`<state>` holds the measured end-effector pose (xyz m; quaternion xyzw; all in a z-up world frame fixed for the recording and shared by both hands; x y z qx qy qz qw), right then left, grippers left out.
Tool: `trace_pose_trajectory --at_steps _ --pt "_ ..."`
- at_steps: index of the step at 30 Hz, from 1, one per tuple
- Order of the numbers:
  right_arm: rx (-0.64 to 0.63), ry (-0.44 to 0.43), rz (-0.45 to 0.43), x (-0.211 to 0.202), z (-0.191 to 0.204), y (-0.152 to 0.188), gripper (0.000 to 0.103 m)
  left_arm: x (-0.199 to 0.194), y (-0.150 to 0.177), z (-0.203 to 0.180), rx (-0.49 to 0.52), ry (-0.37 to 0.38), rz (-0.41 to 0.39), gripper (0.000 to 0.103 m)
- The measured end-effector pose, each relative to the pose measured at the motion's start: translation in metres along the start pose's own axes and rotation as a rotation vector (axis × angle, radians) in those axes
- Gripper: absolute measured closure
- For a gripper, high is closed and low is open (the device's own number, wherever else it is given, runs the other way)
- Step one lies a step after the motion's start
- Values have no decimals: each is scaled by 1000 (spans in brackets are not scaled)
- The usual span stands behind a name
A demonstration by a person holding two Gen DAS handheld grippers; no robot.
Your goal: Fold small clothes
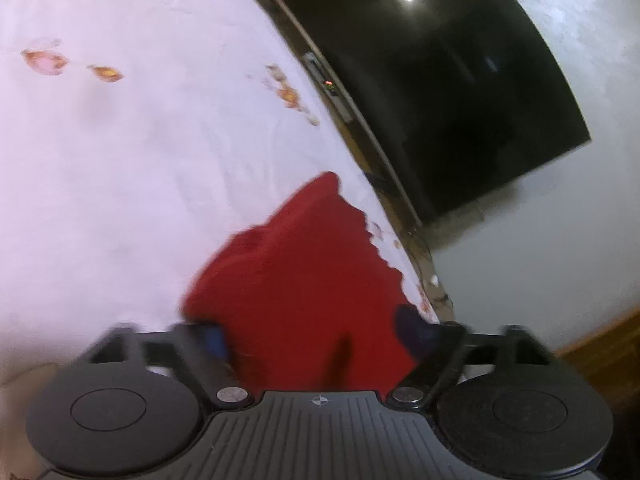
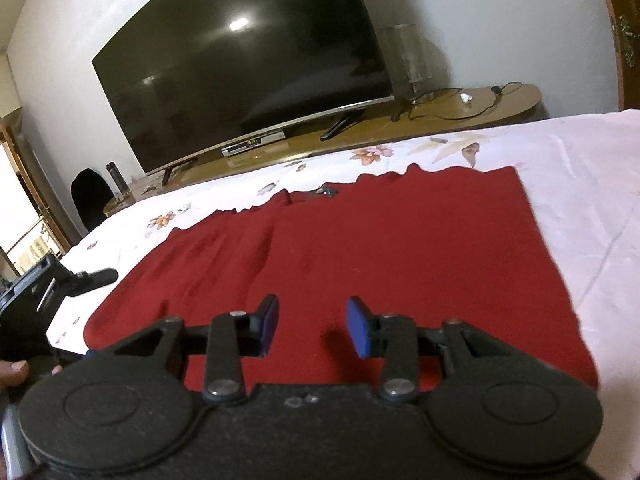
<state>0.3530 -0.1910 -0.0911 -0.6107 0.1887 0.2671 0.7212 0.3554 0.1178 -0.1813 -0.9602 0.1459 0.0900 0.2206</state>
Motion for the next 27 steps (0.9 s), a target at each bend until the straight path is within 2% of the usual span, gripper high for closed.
trace_pose_trajectory --at_steps 1,2,3,7,9,14,16,18,21,24,27 --pt "-4 8 3 5 1 -1 68 -1 -1 5 -19 0 -9 47" --pt "-8 16 7 8 2 -2 69 -1 -2 11 -33 -3 -10 61" --pt "-11 23 11 13 4 -4 73 0 -3 16 -42 4 -6 68" --pt "-66 36 -2 26 16 -11 88 3 -7 26 -65 42 10 79" --pt "-109 40 -10 32 26 -13 90 5 -7 30 -63 50 11 85" --pt "-221 27 -30 40 54 -12 93 1 -6 33 -45 80 6 88" --pt "-271 52 -25 48 62 -6 96 0 -7 35 -37 86 13 88" --pt "-286 52 6 58 63 1 98 -3 -11 37 -37 99 23 88" --pt "-272 39 -17 59 56 6 100 -4 -15 32 -7 119 38 88" --pt "-234 26 -14 60 51 6 101 -7 -19 11 51 172 47 88" --pt "-199 17 -20 59 46 9 101 -2 -22 -32 153 265 77 88"
Point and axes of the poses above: each gripper's, at about its wrist camera, not at the fingertips, and x roughly the way its jaws point, z to its left, y to its underside, the point moved 1 cm from there along x, roughly the way its jaws point, and after that the axes turned 14 degrees about y, right-handed, at the moved point
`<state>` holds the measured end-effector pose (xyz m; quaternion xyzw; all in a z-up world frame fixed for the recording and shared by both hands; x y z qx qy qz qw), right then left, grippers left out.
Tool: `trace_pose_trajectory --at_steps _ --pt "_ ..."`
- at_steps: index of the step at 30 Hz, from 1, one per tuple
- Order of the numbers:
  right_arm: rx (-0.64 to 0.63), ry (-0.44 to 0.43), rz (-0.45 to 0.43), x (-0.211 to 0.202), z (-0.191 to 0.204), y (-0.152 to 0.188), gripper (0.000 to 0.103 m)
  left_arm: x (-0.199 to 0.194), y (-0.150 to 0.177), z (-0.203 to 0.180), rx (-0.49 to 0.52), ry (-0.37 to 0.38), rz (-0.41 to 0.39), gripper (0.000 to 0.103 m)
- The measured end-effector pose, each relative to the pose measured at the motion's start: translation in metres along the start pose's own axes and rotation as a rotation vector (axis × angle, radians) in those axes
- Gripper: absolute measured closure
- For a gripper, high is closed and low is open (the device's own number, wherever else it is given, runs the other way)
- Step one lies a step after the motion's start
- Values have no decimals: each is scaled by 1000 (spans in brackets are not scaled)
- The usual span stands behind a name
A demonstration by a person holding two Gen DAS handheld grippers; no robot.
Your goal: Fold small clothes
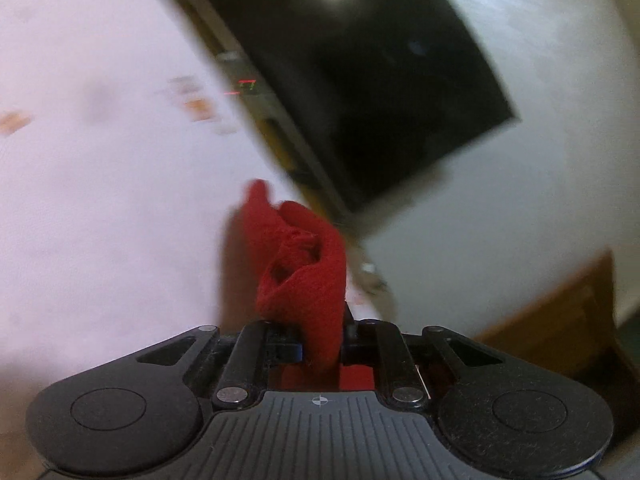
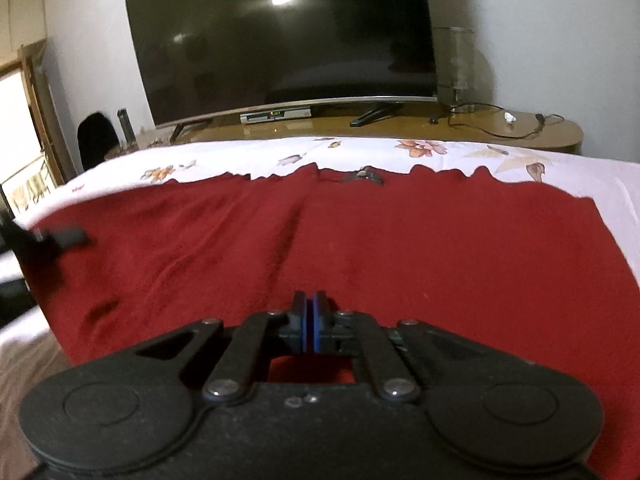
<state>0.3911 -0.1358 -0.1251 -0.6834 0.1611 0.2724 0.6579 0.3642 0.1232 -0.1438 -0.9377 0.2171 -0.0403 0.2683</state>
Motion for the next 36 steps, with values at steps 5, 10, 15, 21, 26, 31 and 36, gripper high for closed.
trace_pose_trajectory --at_steps 5,10,15,21,26,31,36 --pt "138 -45 29 1 -15 2 101 58 1 -76 156 198 171 88" --pt "441 -182 105 6 -56 16 103 127 48 -118 233 304 431 88" --pt "759 -363 183 8 -106 34 101 186 109 -112 211 291 690 87" --pt "996 -274 152 -58 -189 91 92 188 130 -106 187 290 746 28" --pt "1129 -226 21 -111 -228 100 31 145 108 -126 184 372 646 23" --pt "1053 -276 15 -128 -218 73 19 78 64 -97 240 173 423 23" --pt "982 -284 109 -106 -197 53 19 49 58 -59 265 -78 401 23"
Point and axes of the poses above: each gripper's, at about its wrist camera, not at the fingertips, and x roughly the way its jaws point, z to its left, y to its underside, the point moved 1 cm from there along x, roughly the way its jaws point, and after that the axes turned 14 degrees about y, right-handed, at the moved point
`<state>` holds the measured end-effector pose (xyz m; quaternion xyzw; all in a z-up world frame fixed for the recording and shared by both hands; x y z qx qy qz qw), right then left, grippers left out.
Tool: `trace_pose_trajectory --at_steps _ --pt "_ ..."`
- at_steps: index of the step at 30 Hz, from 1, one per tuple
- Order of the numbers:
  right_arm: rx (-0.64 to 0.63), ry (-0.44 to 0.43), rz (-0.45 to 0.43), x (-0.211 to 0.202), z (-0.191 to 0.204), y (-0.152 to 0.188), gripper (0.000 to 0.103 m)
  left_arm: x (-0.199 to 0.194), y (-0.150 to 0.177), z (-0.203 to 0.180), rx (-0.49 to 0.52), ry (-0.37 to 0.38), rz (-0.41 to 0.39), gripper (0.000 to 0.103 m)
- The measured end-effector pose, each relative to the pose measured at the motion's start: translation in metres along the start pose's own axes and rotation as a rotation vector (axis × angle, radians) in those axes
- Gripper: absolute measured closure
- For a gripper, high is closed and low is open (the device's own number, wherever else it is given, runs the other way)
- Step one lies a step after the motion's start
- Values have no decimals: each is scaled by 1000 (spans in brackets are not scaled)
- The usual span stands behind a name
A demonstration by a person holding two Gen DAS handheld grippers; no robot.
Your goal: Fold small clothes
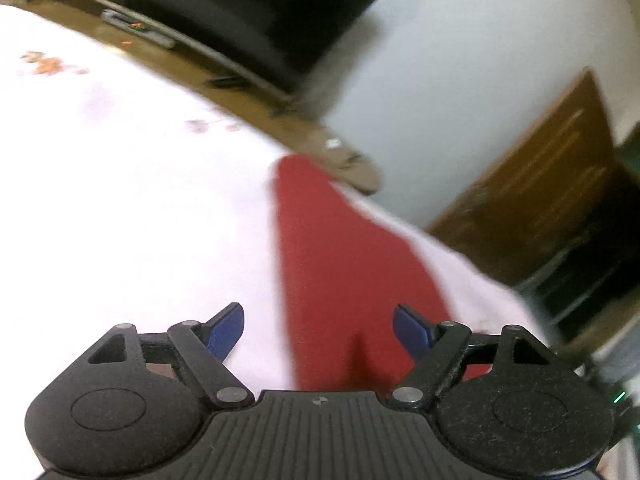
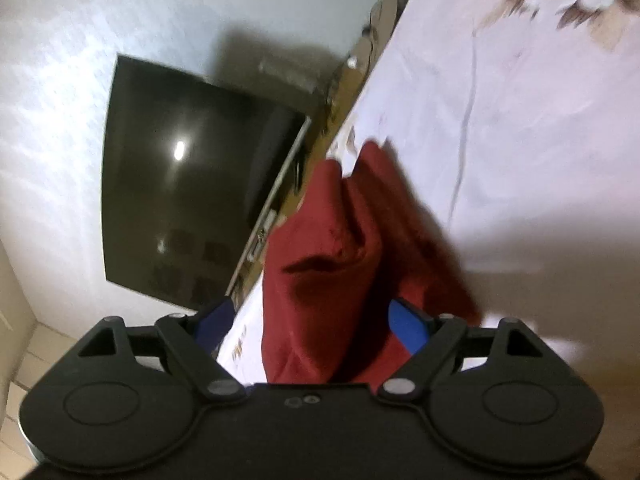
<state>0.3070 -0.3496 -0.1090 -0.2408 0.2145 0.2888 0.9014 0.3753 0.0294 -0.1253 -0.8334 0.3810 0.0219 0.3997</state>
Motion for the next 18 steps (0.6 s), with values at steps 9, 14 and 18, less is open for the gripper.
trace_pose_trajectory --at_steps 9,14,18 --pt "-160 331 40 31 39 13 57 15 15 -10 122 -109 83 23" --pt "-171 390 17 24 34 22 68 25 11 -17 128 -113 93 23" --pt "-108 341 -5 22 29 12 52 33 15 -15 134 -116 97 23"
Point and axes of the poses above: each gripper's, at about its wrist camera, not at the fingertips, and x roughly the way its jaws point, z to its left, y to its underside, the point moved 1 cm from there along x, roughly the way its jaws point, and after that the axes turned 14 degrees about y, right-handed, at the moved point
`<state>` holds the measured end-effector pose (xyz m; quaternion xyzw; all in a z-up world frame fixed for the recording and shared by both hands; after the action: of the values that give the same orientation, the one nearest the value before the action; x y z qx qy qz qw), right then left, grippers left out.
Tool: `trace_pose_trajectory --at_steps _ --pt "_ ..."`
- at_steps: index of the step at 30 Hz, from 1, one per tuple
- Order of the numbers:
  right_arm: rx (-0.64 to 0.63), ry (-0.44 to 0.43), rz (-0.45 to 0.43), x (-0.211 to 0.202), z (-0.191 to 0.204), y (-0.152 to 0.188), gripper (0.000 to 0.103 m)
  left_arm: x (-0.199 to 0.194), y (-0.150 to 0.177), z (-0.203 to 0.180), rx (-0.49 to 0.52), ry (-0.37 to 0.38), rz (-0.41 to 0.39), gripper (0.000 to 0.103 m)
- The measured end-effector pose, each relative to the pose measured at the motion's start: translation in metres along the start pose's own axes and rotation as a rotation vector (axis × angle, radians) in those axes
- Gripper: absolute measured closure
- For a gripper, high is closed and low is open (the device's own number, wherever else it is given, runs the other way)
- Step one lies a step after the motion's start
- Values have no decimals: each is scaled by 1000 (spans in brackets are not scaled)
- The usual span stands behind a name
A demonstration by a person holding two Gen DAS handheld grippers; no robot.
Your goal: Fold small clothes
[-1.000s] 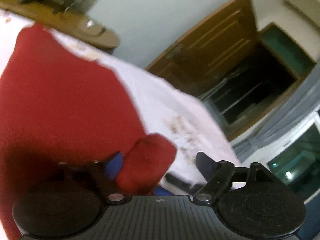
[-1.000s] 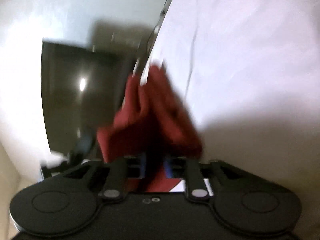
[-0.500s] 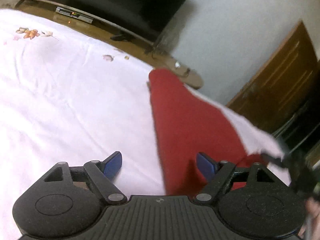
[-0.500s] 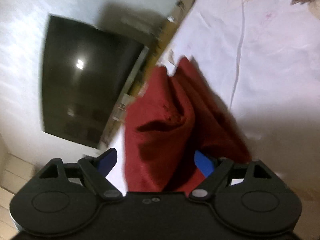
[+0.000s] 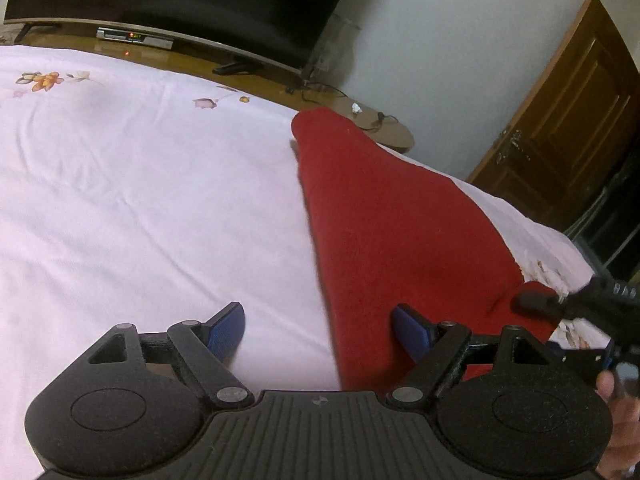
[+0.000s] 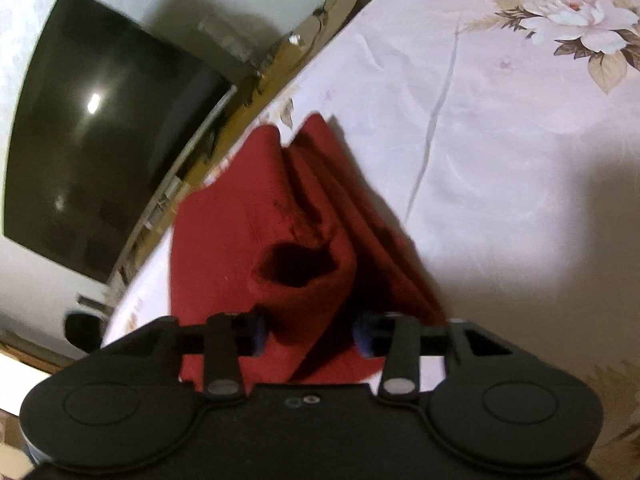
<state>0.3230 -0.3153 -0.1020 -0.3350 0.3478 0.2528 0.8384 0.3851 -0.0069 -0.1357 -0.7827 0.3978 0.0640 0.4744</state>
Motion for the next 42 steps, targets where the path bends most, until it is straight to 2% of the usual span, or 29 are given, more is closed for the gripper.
trace_pose_trajectory --at_steps 2,3,6,8,10,12,13,14,16,19,21,22,24,26,29,31,33,38,42 --pt "-1 -15 -5 4 3 -7 74 1 1 1 2 0 1 23" --pt "-29 -4 -13 4 5 -8 91 2 2 1 4 2 0 23" --pt "-104 -34 -85 -12 7 -2 91 2 2 1 3 12 0 23" --pt "-136 -36 -96 -19 5 3 91 2 2 1 9 23 4 23" --pt "-143 -4 -81 -15 -6 7 91 3 3 1 27 24 11 23" --pt "-98 28 -37 4 -20 7 91 3 3 0 41 22 18 23" --pt "-76 17 -22 11 -25 6 91 1 2 0 47 18 18 23" --pt "-72 -3 -22 10 -27 4 89 -3 0 -1 59 13 12 23" --pt "-103 -18 -77 -4 -21 -2 72 -11 -8 -1 78 18 -16 23" --pt "-164 -49 -165 -16 -10 -16 68 -10 -22 8 56 39 -38 23" --pt "-202 -51 -175 -8 0 -30 67 -1 -31 12 56 32 -36 23" --pt "-230 -47 -185 -3 7 -37 62 2 -34 13 56 33 -36 23" --pt "-274 -34 -199 10 20 -49 60 11 -41 15 52 31 -32 23" --pt "-303 -38 -190 21 28 -57 61 18 -47 17 45 35 -35 23" --pt "-382 -12 -178 40 40 -63 69 28 -54 19 27 41 -38 23" --pt "-471 19 -188 50 48 -60 85 35 -58 18 23 37 -31 23" --pt "-559 36 -231 47 54 -53 93 40 -59 16 25 47 -26 23" --pt "-595 36 -320 21 50 -50 94 51 -60 2 55 87 -18 23" --pt "-563 34 -317 21 39 -52 94 64 -57 -3 97 66 16 23"
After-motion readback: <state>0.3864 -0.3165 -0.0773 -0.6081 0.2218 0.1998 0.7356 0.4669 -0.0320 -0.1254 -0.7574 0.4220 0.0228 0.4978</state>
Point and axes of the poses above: each gripper's, at about its wrist camera, not at the fingertips, and x roughly the way its jaws point, z to its left, y to its underside, the point moved 1 cm from there along x, roughly the way its jaws point, and after that the axes turned 14 degrees about y, right-handed, at the moved point
